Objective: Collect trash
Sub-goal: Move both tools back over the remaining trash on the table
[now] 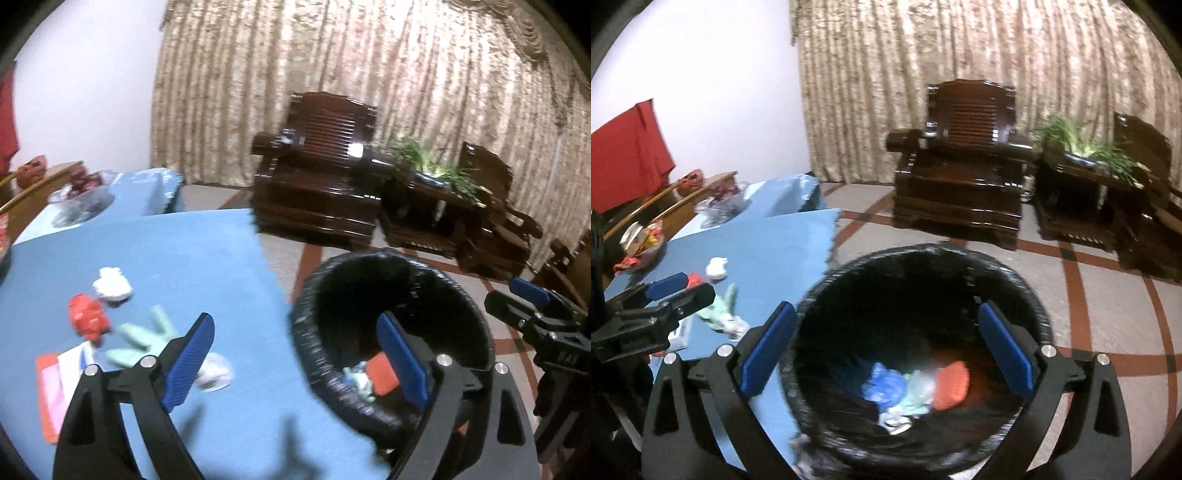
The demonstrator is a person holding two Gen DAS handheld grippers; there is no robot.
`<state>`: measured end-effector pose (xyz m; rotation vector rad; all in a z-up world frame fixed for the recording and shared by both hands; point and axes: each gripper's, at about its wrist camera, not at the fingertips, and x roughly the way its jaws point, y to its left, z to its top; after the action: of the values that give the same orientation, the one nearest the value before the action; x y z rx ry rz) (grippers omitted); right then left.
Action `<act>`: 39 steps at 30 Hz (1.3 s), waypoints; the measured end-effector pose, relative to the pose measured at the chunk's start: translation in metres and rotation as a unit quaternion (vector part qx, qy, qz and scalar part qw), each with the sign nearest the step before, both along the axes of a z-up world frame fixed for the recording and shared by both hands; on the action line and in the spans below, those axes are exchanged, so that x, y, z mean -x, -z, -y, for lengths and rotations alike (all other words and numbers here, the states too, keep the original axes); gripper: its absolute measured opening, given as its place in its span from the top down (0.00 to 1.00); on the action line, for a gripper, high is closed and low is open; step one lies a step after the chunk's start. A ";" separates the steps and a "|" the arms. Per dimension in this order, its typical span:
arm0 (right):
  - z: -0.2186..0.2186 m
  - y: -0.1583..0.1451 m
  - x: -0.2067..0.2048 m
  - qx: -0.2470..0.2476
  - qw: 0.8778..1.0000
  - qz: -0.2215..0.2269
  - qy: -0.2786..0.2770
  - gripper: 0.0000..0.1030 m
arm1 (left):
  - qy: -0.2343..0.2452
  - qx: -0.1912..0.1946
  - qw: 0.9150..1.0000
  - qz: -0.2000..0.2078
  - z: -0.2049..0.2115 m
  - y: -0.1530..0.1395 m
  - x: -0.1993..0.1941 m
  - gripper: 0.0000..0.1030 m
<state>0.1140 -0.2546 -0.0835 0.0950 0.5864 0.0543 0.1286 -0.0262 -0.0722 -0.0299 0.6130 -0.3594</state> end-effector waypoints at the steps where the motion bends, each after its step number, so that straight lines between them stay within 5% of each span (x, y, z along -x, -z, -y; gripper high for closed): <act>1: -0.008 -0.001 -0.002 -0.001 1.000 0.000 -0.007 0.07 | -0.008 -0.001 1.000 0.000 -0.007 0.000 0.002 0.15; 24: -0.169 0.025 -0.047 0.020 0.984 -0.013 -0.175 0.07 | -0.178 -0.036 0.983 0.000 -0.165 0.027 0.040 0.16; 34: -0.203 0.059 -0.082 0.028 0.975 -0.049 -0.217 0.07 | -0.189 -0.045 0.981 -0.019 -0.185 0.052 0.029 0.20; 39: -0.215 0.083 -0.103 0.031 0.970 -0.083 -0.225 0.19 | -0.190 -0.045 0.980 -0.028 -0.189 0.059 0.023 0.21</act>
<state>0.2172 -0.0399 -0.1666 -0.0975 0.7688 0.4714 0.1058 0.1625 -0.1309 -0.0702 0.6632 0.0404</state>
